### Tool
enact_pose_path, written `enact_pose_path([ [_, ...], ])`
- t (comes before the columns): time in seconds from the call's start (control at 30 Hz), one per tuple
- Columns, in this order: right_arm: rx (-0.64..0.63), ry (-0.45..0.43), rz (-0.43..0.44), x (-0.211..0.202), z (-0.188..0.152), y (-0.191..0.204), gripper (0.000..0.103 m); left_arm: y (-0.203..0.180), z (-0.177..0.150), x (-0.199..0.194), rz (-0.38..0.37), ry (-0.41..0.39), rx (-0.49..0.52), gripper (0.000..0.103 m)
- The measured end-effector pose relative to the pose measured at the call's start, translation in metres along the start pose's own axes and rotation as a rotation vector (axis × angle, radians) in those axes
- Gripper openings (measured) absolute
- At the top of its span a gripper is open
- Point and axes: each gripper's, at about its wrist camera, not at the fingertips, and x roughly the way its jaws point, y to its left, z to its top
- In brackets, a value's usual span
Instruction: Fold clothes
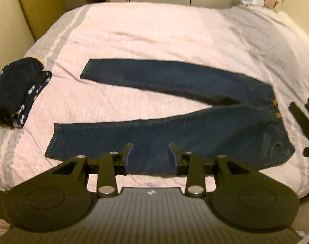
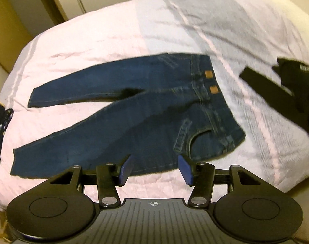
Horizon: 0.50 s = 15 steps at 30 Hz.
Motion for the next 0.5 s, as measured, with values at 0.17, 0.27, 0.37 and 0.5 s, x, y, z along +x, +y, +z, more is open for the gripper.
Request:
enact_pose_path([
  [0.17,-0.048,-0.015,0.014,-0.014,-0.008,0.006,0.055,-0.009,-0.008,-0.014,0.039,-0.014,-0.010,0.033],
  [0.27,-0.062,0.001,0.017,-0.020,-0.017,-0.001,0.055,-0.018,-0.017,-0.020,0.057,-0.007,-0.014,0.033],
  [0.37,-0.064,0.018,0.017,-0.027,-0.026,-0.014,0.055,-0.034,-0.028,-0.030,0.062,-0.008,-0.014,0.033],
  [0.5,-0.091,0.013,0.010,-0.042,-0.038,-0.034,0.055,-0.058,-0.044,-0.043,0.067,-0.012,-0.016,0.035],
])
